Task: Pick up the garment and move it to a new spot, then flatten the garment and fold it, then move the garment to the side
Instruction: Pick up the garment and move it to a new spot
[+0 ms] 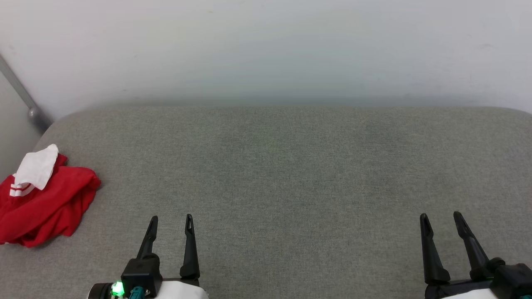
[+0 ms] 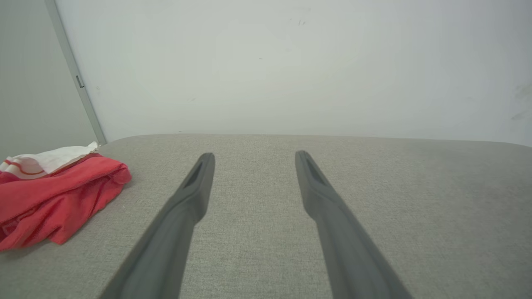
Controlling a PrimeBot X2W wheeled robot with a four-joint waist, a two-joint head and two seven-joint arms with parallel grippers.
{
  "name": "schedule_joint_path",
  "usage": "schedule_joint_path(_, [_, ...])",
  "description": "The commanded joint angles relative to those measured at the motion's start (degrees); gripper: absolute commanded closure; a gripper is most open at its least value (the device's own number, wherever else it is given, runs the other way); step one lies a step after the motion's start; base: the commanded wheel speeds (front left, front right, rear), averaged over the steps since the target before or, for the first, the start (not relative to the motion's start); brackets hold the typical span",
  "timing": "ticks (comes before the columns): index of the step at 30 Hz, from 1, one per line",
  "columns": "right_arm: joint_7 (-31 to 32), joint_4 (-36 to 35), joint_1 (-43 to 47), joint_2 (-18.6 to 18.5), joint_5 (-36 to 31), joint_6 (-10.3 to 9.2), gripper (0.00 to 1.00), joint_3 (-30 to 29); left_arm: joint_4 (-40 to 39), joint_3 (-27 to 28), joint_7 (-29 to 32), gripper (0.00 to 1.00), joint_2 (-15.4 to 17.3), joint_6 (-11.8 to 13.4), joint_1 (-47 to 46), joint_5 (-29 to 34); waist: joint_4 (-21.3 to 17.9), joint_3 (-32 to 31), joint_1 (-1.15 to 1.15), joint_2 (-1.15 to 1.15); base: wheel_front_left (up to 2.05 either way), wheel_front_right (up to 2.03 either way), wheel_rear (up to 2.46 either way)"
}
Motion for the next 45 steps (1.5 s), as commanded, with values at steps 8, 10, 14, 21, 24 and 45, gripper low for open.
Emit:
schedule_joint_path(8, [-0.12,1.02,0.89,0.14,1.62,-0.02,0.0,-0.15,0.49,-0.4,-0.16,0.0,-0.11,0.36,0.47,-0.83,-0.02,0.0,0.0,0.0,0.0,0.0,0.0])
schedule_joint_path(10, [-0.12,1.08,0.92,0.13,1.63,-0.02,0.0,-0.12,0.56,-0.48,-0.16,0.0,-0.11,0.42,0.46,-0.91,0.02,0.02,0.0,0.0,0.0,0.0,0.0])
schedule_joint_path(14, [-0.12,1.16,1.08,0.14,1.63,-0.02,0.0,0.01,0.54,-0.62,-0.16,0.0,-0.11,0.61,0.42,-0.84,0.21,-0.01,0.0,0.0,0.0,0.0,0.0])
schedule_joint_path(21, [-0.12,1.15,0.97,0.14,1.76,-0.02,0.0,0.26,0.62,-0.35,-0.16,0.0,-0.11,0.98,0.0,-0.27,1.12,-0.18,0.0,0.0,0.0,0.0,0.0])
schedule_joint_path(24, [-0.12,0.91,1.11,0.13,1.71,-0.02,0.0,0.29,0.87,-0.13,-0.16,0.0,-0.11,1.45,-0.13,0.04,2.17,-0.21,0.0,0.0,0.0,0.0,0.0])
schedule_joint_path(45, [-0.12,-0.4,2.46,0.14,1.16,-0.02,0.0,1.98,0.31,3.0,-0.16,0.0,-0.09,3.43,0.35,1.92,20.16,-0.81,0.0,0.0,0.0,0.0,0.0])
